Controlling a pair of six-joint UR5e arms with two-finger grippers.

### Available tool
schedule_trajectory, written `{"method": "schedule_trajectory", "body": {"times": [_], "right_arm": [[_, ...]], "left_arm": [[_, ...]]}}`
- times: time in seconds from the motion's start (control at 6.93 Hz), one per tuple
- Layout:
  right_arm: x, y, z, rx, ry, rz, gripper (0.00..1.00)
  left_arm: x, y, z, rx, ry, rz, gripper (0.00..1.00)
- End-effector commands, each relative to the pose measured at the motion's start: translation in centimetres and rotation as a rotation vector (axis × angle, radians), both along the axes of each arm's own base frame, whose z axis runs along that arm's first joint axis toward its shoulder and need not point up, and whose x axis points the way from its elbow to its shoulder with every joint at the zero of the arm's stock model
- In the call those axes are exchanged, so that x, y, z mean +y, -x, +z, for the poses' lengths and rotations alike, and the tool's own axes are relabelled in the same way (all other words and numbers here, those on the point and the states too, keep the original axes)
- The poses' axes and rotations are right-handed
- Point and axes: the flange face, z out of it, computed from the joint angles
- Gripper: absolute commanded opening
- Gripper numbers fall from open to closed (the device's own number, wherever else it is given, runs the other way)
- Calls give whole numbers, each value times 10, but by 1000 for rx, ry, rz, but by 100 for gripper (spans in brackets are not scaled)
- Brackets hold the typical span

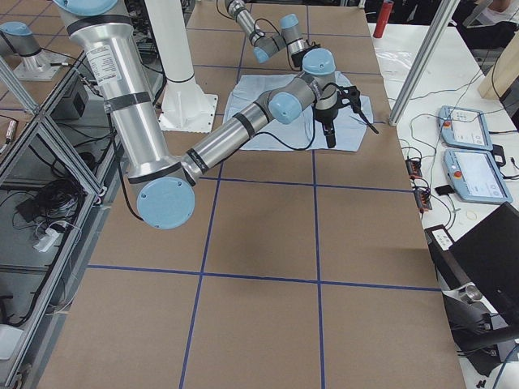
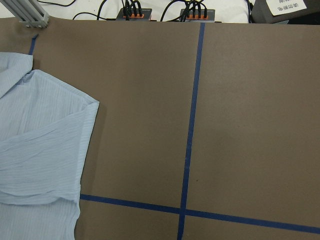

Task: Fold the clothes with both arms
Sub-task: 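Fold the held sleeve across the shirt front with the left gripper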

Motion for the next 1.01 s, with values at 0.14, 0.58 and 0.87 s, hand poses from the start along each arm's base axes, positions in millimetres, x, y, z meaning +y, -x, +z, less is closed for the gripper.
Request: {"method": "schedule_trajectory", "body": {"times": [0.14,0.58,0.87], "right_arm": [[-2,1,4,4,7,1,100],[0,2,-2,-16,33,26,100],[21,50,-23,-98,66,108,100]], "left_arm": [[49,-58,-11,-6,-24,19,70],[55,-72,-28,-29,-19,13,100],[75,-32,-41,-245,-56,78,100]]}}
